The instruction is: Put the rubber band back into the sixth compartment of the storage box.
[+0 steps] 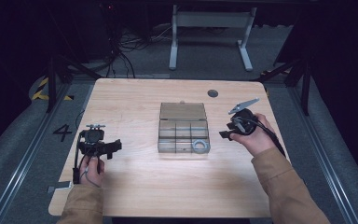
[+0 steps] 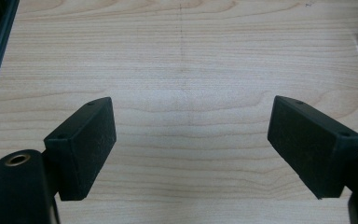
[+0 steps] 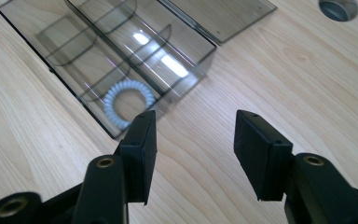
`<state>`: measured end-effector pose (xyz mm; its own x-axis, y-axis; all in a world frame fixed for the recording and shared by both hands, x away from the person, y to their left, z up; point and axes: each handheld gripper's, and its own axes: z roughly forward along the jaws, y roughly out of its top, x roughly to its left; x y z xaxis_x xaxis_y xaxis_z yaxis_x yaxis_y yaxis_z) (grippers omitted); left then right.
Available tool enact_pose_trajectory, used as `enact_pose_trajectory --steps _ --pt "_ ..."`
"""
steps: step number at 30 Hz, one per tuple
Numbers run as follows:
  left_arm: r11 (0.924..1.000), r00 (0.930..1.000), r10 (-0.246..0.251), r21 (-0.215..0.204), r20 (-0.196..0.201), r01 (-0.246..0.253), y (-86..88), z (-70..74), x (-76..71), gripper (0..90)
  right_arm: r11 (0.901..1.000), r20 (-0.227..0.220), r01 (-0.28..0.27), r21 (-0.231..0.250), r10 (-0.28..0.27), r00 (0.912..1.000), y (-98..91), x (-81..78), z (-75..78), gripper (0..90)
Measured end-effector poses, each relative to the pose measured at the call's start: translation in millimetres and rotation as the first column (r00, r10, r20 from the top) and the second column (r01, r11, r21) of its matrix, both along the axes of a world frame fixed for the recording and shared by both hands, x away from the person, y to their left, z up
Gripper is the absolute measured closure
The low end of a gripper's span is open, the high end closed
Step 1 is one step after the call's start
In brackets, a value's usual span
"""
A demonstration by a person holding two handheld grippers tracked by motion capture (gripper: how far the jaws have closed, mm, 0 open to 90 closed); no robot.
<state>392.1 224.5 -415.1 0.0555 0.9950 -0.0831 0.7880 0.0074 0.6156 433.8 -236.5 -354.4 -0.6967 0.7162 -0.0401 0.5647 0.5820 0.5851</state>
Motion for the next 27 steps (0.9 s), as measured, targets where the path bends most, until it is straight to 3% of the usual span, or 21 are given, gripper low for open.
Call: enact_pose_trajectory --steps 17,27 --pt "1.0 1.0 -0.001 0.0 -0.005 0.001 -0.1 -0.8 0.1 16.0 0.9949 0.023 0.091 0.043 -0.092 0.9955 -59.5 -22.3 -14.0 48.6" --pt "1.0 1.0 0.0 0.001 -0.004 0.0 -0.4 -0.7 -0.1 16.0 0.996 0.027 0.079 0.042 -0.08 0.9964 -65.8 -33.7 -34.6 47.7"
